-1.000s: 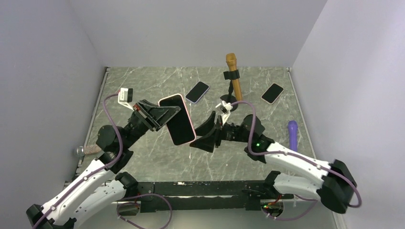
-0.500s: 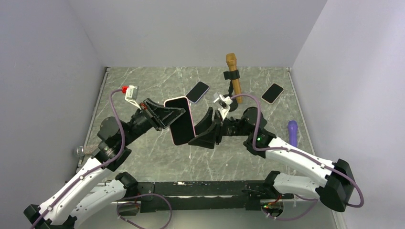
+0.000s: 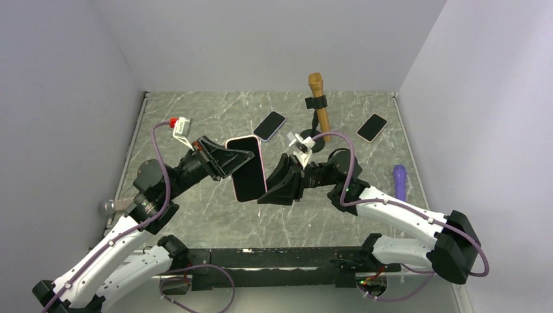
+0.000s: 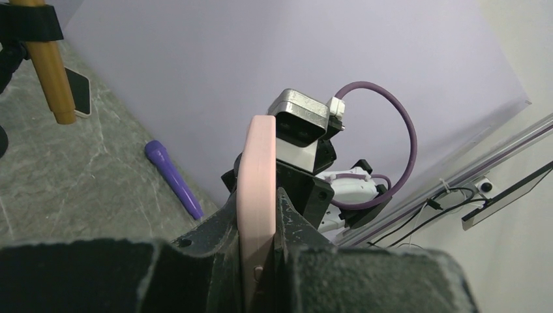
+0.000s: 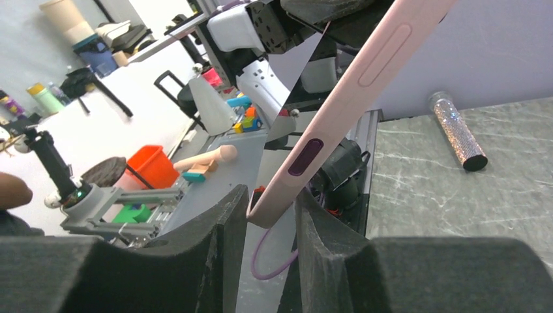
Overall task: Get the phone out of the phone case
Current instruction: Remove the phone case from the phone.
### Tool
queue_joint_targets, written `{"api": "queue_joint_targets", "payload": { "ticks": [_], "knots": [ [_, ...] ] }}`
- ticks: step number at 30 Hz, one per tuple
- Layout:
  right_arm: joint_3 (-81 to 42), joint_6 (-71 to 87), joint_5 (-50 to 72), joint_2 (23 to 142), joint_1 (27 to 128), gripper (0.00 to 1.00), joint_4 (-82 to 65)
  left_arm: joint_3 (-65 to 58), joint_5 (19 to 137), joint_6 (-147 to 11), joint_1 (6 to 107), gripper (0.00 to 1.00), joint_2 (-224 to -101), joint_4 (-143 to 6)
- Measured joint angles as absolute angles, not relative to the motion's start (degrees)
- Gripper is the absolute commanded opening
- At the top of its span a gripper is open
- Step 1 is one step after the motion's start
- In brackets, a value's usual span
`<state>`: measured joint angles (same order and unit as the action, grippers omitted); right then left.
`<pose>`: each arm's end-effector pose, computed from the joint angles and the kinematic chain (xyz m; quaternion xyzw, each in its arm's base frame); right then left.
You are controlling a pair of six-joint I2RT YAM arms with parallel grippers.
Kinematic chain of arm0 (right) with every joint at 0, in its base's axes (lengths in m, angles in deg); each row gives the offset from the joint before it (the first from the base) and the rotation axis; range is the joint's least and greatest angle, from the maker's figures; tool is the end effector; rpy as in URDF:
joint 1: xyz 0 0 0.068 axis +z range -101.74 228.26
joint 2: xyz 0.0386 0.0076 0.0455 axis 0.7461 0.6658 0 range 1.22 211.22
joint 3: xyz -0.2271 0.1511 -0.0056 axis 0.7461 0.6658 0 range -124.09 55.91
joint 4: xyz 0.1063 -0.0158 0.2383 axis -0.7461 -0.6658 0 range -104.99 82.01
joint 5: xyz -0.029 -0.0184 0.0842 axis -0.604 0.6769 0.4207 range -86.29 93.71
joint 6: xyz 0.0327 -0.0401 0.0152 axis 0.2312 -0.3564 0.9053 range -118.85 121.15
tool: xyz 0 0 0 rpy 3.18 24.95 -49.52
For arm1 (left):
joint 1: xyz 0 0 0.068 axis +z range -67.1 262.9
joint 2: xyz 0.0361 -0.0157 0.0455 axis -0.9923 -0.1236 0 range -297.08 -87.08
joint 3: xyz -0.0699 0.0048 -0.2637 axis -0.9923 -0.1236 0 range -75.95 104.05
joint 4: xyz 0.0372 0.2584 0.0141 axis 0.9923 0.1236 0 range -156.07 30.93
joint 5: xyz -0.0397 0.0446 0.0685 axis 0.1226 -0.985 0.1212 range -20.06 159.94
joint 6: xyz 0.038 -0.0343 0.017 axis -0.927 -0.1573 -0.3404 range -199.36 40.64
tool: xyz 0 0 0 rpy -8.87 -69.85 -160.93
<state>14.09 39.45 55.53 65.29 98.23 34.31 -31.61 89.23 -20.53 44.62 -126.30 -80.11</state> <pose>0.1357 0.2050 0.3466 -0.4086 0.4765 0.6930 0.3545 0.1150 -0.1056 0.3974 0.0324 0.5865 -0.6665 0.4590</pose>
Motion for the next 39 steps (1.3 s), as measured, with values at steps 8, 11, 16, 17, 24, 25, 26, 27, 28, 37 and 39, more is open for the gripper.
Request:
{"api": "queue_joint_targets", "payload": {
  "ticks": [8, 11, 16, 17, 24, 25, 26, 27, 28, 37, 39],
  "knots": [
    [14.5, 40.2, 58.6, 66.1, 98.2, 0.03, 37.5, -31.6, 91.1, -18.6, 44.6, 0.00, -126.3, -80.9],
    [14.5, 39.3, 59.2, 66.1, 98.4, 0.00, 37.2, -31.6, 92.9, -18.5, 44.7, 0.00, -126.4, -82.2],
    [13.8, 32.9, 61.8, 66.0, 99.0, 0.00, 35.4, -32.2, 97.1, -14.1, 45.2, 0.00, -128.3, -85.4],
    [13.4, 31.6, 62.3, 66.0, 99.2, 0.00, 34.8, -32.7, 98.0, -12.4, 45.4, 0.00, -128.8, -87.1],
    [7.4, 19.0, 66.2, 67.2, 101.7, 0.00, 26.0, -33.5, 102.3, -2.3, 46.0, 0.00, -129.9, -93.0],
    [7.1, 17.6, 66.3, 67.5, 101.9, 0.00, 25.2, -33.5, 102.2, -2.0, 46.0, 0.00, -129.6, -92.7],
    [6.6, 16.2, 66.2, 68.0, 102.0, 0.00, 24.4, -33.5, 102.2, -2.0, 46.0, 0.00, -129.1, -92.3],
    [6.2, 15.0, 66.2, 68.4, 102.2, 0.00, 23.8, -33.5, 101.9, -1.8, 46.0, 0.00, -128.8, -91.8],
    [6.0, 14.2, 65.9, 68.5, 102.3, 0.00, 23.4, -33.5, 101.8, -1.5, 46.1, 0.00, -128.6, -91.5],
    [6.1, 19.0, 43.3, 66.7, 103.5, 0.13, 13.9, -33.6, 94.3, -5.8, 47.6, 0.00, -128.3, -91.3],
    [5.9, 22.2, 37.3, 66.1, 103.6, 0.37, 9.1, -33.5, 91.3, -11.0, 47.7, 0.00, -128.0, -87.8]
  ]
}}
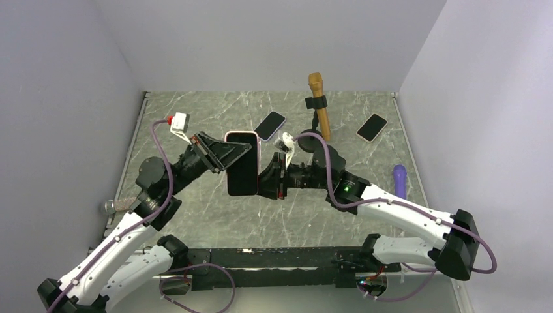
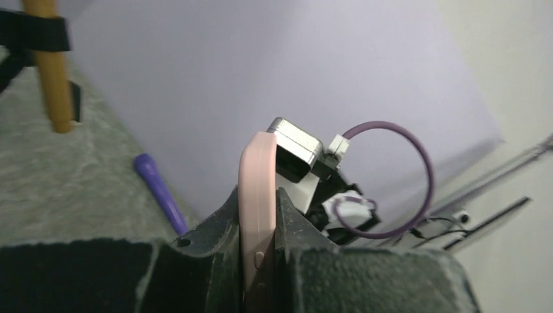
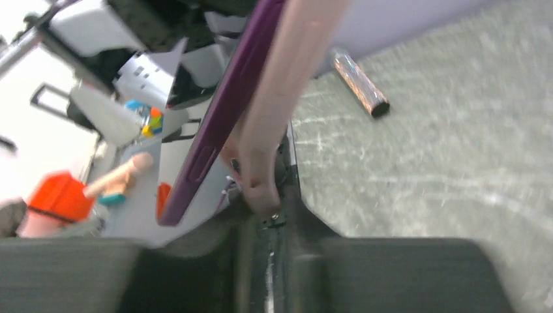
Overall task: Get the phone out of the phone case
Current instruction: Remove the phone case from the phone.
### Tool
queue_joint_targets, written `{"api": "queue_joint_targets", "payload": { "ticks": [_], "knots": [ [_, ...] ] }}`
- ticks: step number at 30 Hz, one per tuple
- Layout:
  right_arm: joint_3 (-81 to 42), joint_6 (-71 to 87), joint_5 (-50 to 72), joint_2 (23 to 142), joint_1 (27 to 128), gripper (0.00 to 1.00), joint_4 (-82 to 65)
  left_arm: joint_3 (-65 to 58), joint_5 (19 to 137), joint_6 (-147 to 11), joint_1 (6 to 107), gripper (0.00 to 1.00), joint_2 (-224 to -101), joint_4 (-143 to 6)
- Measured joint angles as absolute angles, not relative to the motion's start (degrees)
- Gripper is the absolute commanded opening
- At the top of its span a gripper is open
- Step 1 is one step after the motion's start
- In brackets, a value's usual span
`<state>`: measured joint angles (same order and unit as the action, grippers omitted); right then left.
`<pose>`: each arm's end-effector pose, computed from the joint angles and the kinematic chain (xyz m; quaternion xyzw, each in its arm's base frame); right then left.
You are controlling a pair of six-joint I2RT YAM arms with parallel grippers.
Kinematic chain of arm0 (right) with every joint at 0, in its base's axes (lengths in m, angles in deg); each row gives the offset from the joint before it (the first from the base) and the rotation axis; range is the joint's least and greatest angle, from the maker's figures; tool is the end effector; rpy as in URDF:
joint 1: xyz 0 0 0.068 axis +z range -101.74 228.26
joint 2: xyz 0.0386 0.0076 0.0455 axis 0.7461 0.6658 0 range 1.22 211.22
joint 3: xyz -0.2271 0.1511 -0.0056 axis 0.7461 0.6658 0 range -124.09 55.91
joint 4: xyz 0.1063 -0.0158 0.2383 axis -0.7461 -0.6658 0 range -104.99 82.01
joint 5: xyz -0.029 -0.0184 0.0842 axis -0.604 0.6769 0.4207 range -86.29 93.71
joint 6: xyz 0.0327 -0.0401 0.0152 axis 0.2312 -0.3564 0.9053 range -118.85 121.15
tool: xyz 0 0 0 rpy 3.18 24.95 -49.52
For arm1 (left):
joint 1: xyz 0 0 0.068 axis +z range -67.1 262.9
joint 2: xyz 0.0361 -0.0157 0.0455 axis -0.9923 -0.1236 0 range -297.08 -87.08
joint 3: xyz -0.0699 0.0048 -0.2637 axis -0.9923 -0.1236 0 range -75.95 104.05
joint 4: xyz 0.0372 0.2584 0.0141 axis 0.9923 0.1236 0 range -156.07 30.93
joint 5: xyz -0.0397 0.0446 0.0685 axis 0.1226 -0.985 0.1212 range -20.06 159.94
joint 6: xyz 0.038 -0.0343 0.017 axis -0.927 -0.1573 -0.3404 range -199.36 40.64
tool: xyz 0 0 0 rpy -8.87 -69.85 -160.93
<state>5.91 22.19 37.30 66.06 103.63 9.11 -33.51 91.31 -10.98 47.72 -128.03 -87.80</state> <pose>0.1336 0.2281 0.3518 -0.3948 0.5724 0.5842 0.4185 0.1253 -0.1041 0.3951 -0.0062 0.5624 -0.7077 0.4275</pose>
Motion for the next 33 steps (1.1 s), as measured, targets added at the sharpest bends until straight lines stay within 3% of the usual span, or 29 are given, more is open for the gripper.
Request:
{"api": "queue_joint_targets", "payload": {
  "ticks": [3, 8, 16, 20, 33],
  "knots": [
    [6.7, 27.2, 31.5, 65.1, 103.6, 0.61, 4.2, -33.5, 87.4, -16.6, 47.5, 0.00, -127.0, -81.9],
    [10.4, 34.5, 25.6, 57.2, 102.7, 0.68, -2.3, -35.6, 81.4, -20.2, 45.7, 0.00, -120.8, -76.7],
    [12.7, 48.1, 25.5, 52.0, 101.0, 0.41, 1.7, -37.2, 76.4, -21.6, 45.0, 0.00, -114.9, -76.6],
    [12.7, 54.1, 29.7, 56.5, 101.1, 0.35, 9.2, -38.6, 75.7, -21.4, 45.0, 0.00, -115.0, -76.4],
    [13.4, 58.4, 33.1, 60.5, 102.6, 0.29, 16.9, -40.1, 75.6, -20.0, 45.0, 0.00, -116.0, -77.4]
  ]
}}
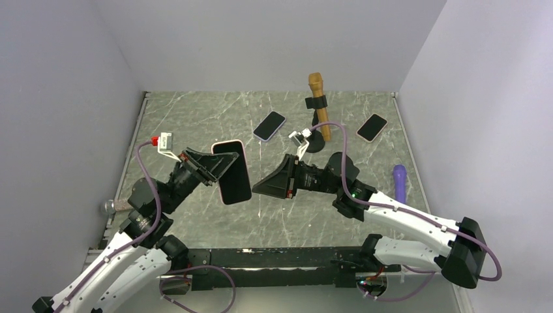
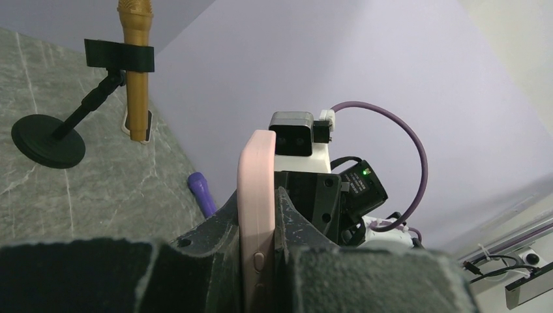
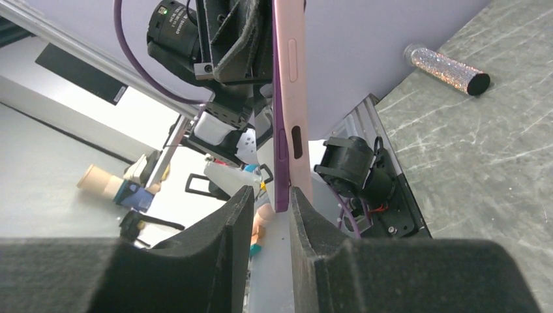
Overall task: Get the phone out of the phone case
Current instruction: Remove the phone case from the phone.
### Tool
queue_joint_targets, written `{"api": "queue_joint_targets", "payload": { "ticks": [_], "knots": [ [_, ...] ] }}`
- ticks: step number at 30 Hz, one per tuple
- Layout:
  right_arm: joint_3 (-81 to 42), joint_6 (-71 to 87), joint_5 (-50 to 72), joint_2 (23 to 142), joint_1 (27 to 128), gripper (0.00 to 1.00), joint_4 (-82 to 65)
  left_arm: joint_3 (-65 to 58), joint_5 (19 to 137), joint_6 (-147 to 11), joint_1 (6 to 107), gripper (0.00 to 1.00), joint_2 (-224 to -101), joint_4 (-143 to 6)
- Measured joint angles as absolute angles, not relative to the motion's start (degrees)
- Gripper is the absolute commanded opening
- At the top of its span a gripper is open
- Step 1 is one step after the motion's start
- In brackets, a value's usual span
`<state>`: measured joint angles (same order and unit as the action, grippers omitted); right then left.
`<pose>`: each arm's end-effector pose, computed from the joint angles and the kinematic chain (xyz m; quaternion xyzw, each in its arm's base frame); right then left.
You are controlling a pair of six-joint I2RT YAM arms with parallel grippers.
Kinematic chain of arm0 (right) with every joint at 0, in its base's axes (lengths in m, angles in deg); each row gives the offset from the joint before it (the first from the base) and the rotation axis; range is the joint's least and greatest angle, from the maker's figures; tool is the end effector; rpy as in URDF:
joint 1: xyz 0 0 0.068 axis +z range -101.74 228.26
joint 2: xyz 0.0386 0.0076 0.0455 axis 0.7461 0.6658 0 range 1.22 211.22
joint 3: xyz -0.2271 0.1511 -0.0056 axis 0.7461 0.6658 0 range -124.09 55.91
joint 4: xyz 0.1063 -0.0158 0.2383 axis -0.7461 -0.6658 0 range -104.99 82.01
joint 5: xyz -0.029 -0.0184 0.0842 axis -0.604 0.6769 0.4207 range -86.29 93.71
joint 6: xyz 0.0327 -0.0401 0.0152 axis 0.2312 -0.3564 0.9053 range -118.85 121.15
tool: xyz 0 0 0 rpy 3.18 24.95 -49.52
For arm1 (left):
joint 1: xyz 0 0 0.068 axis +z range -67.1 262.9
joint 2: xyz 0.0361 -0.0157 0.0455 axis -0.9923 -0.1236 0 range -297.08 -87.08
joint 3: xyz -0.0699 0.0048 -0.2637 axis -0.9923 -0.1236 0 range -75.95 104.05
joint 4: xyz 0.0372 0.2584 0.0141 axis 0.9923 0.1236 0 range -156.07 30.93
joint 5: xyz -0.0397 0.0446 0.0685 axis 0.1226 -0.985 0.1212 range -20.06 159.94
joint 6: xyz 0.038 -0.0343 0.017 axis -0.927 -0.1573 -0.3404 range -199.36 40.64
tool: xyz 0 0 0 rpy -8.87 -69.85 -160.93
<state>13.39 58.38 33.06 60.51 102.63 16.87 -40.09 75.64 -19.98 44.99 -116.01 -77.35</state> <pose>0.1263 0.2061 0.3420 -0.1754 0.6387 0.6976 0.2733 0.0995 -0.0818 0.3645 -0.0695 0.5828 -0.6266 0.5128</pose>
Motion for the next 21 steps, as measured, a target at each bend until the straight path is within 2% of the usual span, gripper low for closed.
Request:
{"api": "queue_joint_targets", "payload": {
  "ticks": [21],
  "knots": [
    [13.5, 61.0, 35.4, 68.1, 102.8, 0.32, 26.0, -43.0, 77.4, -16.5, 45.6, 0.00, -121.2, -84.8]
  ]
}}
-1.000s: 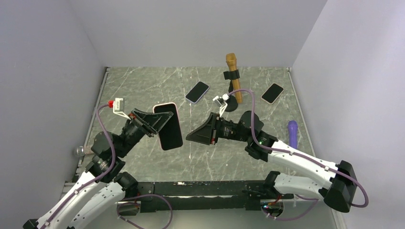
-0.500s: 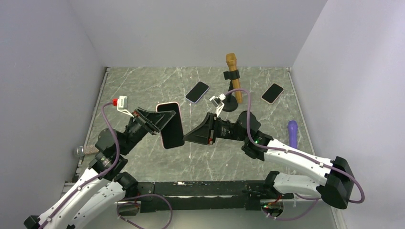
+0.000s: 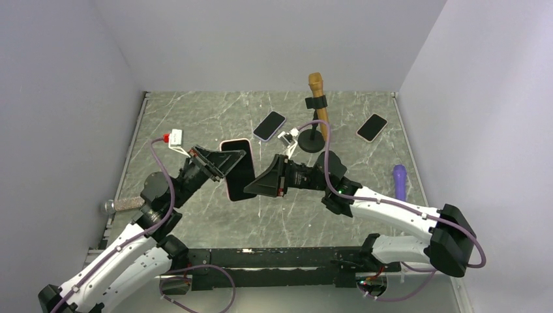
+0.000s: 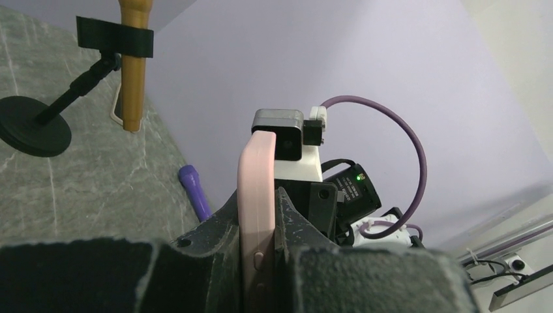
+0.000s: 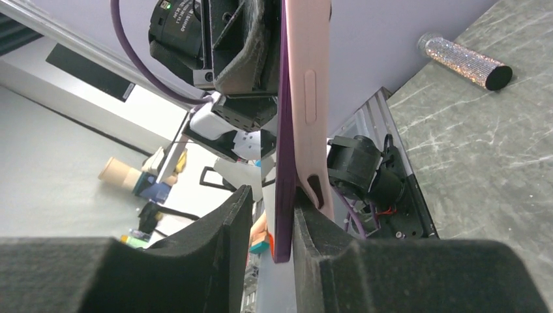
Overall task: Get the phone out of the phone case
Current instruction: Remove the phone case from the phone.
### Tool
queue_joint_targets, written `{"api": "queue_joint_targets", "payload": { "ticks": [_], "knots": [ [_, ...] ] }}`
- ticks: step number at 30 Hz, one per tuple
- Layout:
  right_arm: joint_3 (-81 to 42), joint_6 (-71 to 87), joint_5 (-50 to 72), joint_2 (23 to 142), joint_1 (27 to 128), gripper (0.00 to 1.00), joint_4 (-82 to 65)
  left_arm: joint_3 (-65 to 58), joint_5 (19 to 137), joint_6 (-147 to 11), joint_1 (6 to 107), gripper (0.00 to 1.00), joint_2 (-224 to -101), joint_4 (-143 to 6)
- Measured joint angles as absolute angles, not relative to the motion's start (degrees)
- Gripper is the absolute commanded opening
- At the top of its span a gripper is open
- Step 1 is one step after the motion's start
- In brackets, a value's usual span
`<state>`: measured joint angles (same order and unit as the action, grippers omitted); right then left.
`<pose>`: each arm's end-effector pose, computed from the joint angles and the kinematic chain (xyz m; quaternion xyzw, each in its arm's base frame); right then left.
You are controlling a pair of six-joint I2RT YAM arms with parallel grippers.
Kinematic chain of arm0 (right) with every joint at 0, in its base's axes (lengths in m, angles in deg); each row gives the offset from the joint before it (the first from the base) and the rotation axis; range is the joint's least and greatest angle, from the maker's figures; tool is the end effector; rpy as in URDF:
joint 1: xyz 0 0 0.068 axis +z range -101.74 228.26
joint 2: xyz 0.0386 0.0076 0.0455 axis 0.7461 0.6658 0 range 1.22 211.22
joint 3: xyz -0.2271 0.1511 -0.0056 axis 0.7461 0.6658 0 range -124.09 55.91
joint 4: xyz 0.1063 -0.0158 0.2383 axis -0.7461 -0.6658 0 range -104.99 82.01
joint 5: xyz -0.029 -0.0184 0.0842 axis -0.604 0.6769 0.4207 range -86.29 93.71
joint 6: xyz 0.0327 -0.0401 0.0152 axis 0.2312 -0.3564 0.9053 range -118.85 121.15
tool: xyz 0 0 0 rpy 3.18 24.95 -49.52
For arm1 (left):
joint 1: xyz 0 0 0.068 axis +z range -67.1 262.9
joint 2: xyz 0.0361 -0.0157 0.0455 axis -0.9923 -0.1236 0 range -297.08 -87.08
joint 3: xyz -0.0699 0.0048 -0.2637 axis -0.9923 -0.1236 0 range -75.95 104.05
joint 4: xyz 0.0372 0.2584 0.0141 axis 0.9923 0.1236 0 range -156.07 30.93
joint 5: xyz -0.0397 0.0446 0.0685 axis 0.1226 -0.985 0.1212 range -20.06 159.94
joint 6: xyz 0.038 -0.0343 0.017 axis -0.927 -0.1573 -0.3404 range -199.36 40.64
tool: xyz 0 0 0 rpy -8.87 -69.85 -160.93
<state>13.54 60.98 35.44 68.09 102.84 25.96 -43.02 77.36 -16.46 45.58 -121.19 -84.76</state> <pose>0.1395 0.2284 0.3264 -0.1799 0.6307 0.7126 0.2489 0.1180 -0.0956 0.3494 -0.0798 0.5869 -0.6420 0.4868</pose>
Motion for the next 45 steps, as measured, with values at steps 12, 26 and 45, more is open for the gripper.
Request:
{"api": "queue_joint_targets", "payload": {
  "ticks": [12, 26, 45],
  "knots": [
    [14.0, 64.1, 36.4, 68.7, 102.3, 0.00, 28.1, -41.7, 85.2, -19.6, 45.7, 0.91, -122.4, -81.4],
    [20.2, 71.4, 39.4, 62.2, 92.5, 0.00, 33.6, -40.1, 86.7, -37.0, 45.7, 0.94, -108.2, -64.9],
    [20.8, 76.0, 42.3, 63.4, 92.2, 0.00, 41.7, -42.0, 95.9, -37.7, 45.7, 0.71, -115.7, -68.9]
  ]
}}
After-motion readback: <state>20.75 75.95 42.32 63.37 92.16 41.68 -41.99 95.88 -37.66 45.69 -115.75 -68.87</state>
